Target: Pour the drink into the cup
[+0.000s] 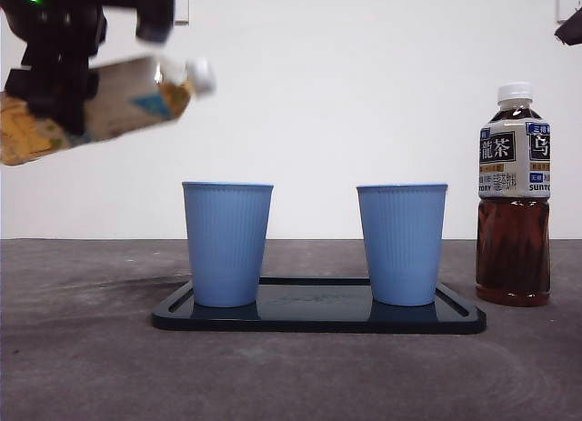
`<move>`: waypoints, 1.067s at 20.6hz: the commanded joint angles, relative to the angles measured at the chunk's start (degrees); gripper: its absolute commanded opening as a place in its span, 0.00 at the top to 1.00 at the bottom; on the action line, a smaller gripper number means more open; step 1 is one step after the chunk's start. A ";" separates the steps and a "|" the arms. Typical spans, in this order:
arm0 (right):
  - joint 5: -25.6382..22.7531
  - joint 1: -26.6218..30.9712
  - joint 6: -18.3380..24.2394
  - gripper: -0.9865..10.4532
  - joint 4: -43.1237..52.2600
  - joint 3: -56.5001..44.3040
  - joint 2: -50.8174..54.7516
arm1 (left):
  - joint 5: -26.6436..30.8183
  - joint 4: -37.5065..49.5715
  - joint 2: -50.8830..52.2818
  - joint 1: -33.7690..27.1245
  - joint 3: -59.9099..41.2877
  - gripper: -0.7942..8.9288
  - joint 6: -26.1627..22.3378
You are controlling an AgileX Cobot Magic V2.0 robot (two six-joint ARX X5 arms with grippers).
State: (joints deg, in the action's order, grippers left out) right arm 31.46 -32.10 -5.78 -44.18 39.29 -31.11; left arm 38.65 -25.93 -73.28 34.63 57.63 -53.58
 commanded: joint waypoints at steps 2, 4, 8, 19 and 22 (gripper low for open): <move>0.02 -0.39 0.66 0.58 0.39 0.92 -0.28 | -10.54 1.42 7.82 -1.60 1.90 0.83 27.26; 0.02 -0.39 0.63 0.58 0.39 0.92 -0.28 | -20.59 1.09 11.80 -4.44 1.84 0.82 38.45; -0.02 -0.39 0.63 0.58 0.42 0.92 -0.28 | -32.26 1.73 14.49 -10.03 0.22 0.82 47.84; -0.02 -0.39 0.66 0.58 0.46 0.92 -0.26 | -34.82 34.01 13.14 -11.80 -20.33 0.82 59.08; -0.02 -0.39 0.61 0.58 0.46 0.92 -0.26 | -34.80 38.58 10.75 -11.80 -22.58 0.82 59.06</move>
State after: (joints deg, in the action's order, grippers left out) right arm 31.44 -32.10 -5.78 -44.16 39.29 -31.11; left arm 4.12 9.39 -61.73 22.63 34.59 4.51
